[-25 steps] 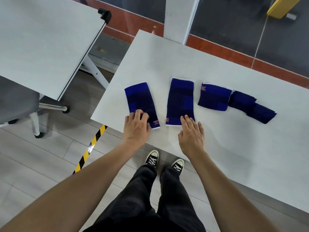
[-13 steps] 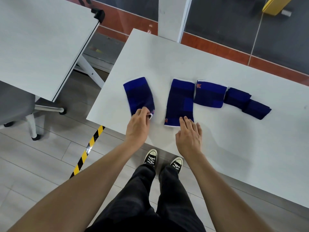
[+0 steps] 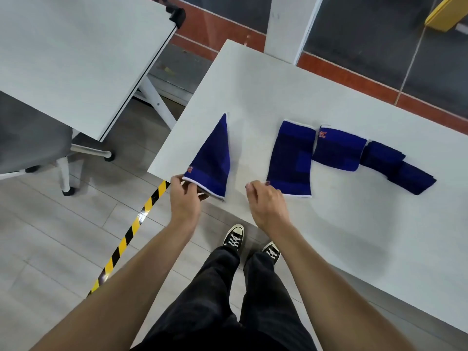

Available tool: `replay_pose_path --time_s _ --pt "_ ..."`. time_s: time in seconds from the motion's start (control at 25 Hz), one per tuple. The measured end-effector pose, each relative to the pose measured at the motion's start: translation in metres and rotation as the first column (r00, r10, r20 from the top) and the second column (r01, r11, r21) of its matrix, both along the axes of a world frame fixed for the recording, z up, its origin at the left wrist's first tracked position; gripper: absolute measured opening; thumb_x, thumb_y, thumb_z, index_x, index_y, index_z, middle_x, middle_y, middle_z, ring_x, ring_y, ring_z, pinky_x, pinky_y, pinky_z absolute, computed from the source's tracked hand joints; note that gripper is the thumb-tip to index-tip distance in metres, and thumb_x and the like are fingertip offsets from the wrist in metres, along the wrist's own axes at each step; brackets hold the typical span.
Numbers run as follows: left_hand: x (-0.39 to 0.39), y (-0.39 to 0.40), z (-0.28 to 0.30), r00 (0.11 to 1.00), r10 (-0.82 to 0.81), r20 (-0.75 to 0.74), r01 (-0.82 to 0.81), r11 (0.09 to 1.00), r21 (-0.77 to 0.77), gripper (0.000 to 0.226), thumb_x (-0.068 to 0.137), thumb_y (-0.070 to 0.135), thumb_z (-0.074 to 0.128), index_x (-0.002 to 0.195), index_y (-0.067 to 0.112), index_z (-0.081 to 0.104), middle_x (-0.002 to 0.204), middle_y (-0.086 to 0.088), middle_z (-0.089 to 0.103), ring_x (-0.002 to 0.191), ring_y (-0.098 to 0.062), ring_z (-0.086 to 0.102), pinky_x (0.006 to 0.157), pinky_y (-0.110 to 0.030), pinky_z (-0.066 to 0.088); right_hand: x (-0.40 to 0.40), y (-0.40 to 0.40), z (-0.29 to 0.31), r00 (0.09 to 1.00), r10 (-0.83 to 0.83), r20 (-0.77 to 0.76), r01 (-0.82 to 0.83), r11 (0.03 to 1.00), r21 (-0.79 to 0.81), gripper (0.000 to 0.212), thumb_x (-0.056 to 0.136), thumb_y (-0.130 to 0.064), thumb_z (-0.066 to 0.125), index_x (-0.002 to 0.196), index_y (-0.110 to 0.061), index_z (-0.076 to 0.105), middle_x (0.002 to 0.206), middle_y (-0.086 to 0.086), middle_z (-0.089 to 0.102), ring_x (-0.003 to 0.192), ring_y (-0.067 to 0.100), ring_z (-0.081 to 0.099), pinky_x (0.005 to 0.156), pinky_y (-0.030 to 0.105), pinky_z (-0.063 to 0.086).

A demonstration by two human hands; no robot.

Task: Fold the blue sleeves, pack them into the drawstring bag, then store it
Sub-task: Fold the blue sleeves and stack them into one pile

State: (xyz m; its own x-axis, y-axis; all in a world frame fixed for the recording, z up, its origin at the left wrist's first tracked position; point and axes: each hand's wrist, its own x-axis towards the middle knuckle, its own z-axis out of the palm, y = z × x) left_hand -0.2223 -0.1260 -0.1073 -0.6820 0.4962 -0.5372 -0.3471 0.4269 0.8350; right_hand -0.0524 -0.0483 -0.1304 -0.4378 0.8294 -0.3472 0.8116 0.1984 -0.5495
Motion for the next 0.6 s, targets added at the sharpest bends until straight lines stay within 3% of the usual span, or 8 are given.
replay_pose_path --time_s 0.2,0.4,0.52,0.6 --pt "-0.005 -0.021 -0.025 0.979 0.075 0.189 -0.056 0.993 -0.104 0.024 0.102 0.001 0.042 0.126 0.003 0.045 0.119 -0.024 0.065 0.095 -0.035 0.072 0.073 -0.038 0.064 -0.04 -0.014 -0.001 0.998 -0.027 -0.055 0.01 0.958 -0.286 0.042 0.105 -0.043 0.038 0.107 -0.011 0.065 0.105 0.008 0.065 0.099 0.028 0.059 0.084 0.036 0.043" --pt "-0.008 -0.02 -0.015 0.962 -0.178 0.208 0.222 0.951 -0.214 0.023 0.102 0.001 0.044 0.122 0.005 0.054 0.111 -0.023 0.07 0.081 -0.028 0.071 0.067 -0.032 0.062 -0.055 -0.016 -0.009 0.936 -0.345 -0.07 0.299 0.885 -0.356 0.023 0.097 -0.04 0.058 0.104 -0.018 0.063 0.103 -0.002 0.066 0.096 0.018 0.06 0.08 0.026 0.04" --pt "-0.02 -0.027 -0.015 0.839 -0.528 0.13 0.538 0.769 -0.345 0.019 0.1 0.013 0.051 0.117 0.012 0.057 0.107 -0.014 0.07 0.084 -0.026 0.069 0.073 -0.037 0.061 -0.057 -0.02 -0.007 0.93 -0.368 -0.027 0.34 0.884 -0.322 0.024 0.091 -0.034 0.066 0.107 -0.021 0.054 0.1 -0.003 0.066 0.092 0.019 0.062 0.082 0.032 0.049" --pt "-0.032 -0.025 -0.012 0.713 -0.701 -0.016 0.586 0.608 -0.535 0.019 0.099 0.021 0.05 0.115 0.015 0.057 0.106 -0.008 0.067 0.09 -0.026 0.065 0.078 -0.042 0.059 -0.056 -0.023 -0.008 0.948 -0.317 0.012 0.31 0.917 -0.25 0.028 0.089 -0.023 0.065 0.114 -0.021 0.052 0.101 0.0 0.067 0.093 0.022 0.062 0.086 0.038 0.051"
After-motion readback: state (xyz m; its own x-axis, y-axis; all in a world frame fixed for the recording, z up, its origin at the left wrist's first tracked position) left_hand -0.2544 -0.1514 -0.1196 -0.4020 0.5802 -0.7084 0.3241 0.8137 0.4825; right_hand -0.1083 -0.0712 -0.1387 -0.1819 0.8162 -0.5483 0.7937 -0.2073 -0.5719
